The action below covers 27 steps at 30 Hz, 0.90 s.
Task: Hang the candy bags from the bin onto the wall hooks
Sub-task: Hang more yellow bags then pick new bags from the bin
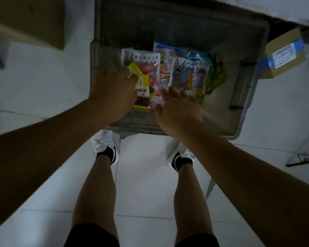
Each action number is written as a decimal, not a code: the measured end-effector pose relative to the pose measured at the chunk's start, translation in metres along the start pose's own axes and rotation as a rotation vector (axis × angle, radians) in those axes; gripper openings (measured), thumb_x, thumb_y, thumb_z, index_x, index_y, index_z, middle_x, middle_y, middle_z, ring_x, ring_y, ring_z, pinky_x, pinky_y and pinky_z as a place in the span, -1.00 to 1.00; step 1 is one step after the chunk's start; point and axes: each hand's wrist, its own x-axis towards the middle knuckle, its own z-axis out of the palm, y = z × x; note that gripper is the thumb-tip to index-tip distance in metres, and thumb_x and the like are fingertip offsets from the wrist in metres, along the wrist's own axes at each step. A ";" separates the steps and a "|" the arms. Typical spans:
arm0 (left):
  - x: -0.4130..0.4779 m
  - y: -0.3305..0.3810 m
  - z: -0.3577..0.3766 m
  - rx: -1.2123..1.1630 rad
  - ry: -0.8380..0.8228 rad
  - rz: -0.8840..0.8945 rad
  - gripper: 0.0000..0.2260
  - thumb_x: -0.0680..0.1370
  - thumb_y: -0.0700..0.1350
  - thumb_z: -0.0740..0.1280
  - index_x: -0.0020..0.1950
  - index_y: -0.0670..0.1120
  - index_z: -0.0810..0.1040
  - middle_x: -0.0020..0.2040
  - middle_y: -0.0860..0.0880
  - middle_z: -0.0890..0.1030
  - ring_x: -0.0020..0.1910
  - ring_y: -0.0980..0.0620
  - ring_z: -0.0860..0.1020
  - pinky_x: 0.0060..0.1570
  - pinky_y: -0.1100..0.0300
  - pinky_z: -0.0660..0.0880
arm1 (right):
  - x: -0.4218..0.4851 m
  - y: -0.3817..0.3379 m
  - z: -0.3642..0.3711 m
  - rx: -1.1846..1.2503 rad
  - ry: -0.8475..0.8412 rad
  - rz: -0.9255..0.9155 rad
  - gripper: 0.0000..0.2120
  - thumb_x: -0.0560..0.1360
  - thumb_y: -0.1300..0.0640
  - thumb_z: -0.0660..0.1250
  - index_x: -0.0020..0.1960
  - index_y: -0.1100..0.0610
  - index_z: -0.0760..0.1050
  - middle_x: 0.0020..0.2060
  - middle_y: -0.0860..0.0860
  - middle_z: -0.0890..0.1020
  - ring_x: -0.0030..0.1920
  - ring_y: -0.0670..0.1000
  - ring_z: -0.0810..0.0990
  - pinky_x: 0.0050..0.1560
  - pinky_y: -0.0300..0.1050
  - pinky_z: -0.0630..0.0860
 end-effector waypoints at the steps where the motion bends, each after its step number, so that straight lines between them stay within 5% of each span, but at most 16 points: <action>1: 0.006 -0.001 0.016 -0.015 -0.013 0.002 -0.70 0.60 -0.05 0.25 0.23 -0.20 0.54 0.16 -0.26 0.57 0.08 -0.34 0.52 0.07 -0.10 0.41 | 0.008 0.000 0.013 0.003 -0.013 0.001 -0.47 0.64 -0.10 0.01 0.57 0.01 0.08 0.55 0.06 0.17 0.53 0.17 0.17 0.44 0.17 0.21; 10: 0.042 -0.007 0.137 0.013 -0.143 -0.084 -0.70 0.58 -0.03 0.23 0.28 -0.03 0.54 0.23 -0.12 0.58 0.23 -0.24 0.49 0.21 -0.12 0.39 | 0.091 0.009 0.099 -0.039 -0.092 -0.029 -0.49 0.63 -0.13 0.04 0.53 -0.01 0.14 0.55 0.03 0.16 0.53 0.16 0.18 0.40 0.18 0.24; 15: 0.050 -0.015 0.177 -0.217 -0.201 -0.211 -0.75 0.57 -0.07 0.28 0.22 -0.04 0.59 0.18 -0.15 0.62 0.14 -0.25 0.57 0.12 -0.04 0.48 | 0.119 0.015 0.112 0.023 -0.102 0.022 -0.45 0.65 -0.13 0.03 0.58 -0.04 0.00 0.57 -0.01 0.13 0.54 0.15 0.16 0.41 0.17 0.24; 21: 0.072 -0.014 0.199 -0.310 -0.231 -0.285 -0.80 0.60 -0.10 0.24 0.17 -0.09 0.56 0.14 -0.18 0.61 0.11 -0.28 0.56 -0.03 -0.01 0.48 | 0.134 0.015 0.128 0.064 -0.082 0.025 -0.50 0.65 -0.10 0.05 0.54 0.00 0.13 0.49 0.04 0.29 0.40 0.21 0.37 0.23 0.13 0.40; 27: 0.081 -0.013 0.197 -0.266 -0.248 -0.315 -0.77 0.59 -0.14 0.22 0.21 -0.09 0.54 0.21 -0.17 0.57 0.17 -0.25 0.53 0.00 -0.02 0.47 | 0.182 0.006 0.154 0.765 -0.071 0.078 -0.55 0.61 0.08 0.23 0.48 0.02 0.28 0.27 -0.01 0.56 0.17 0.02 0.54 -0.14 -0.33 0.37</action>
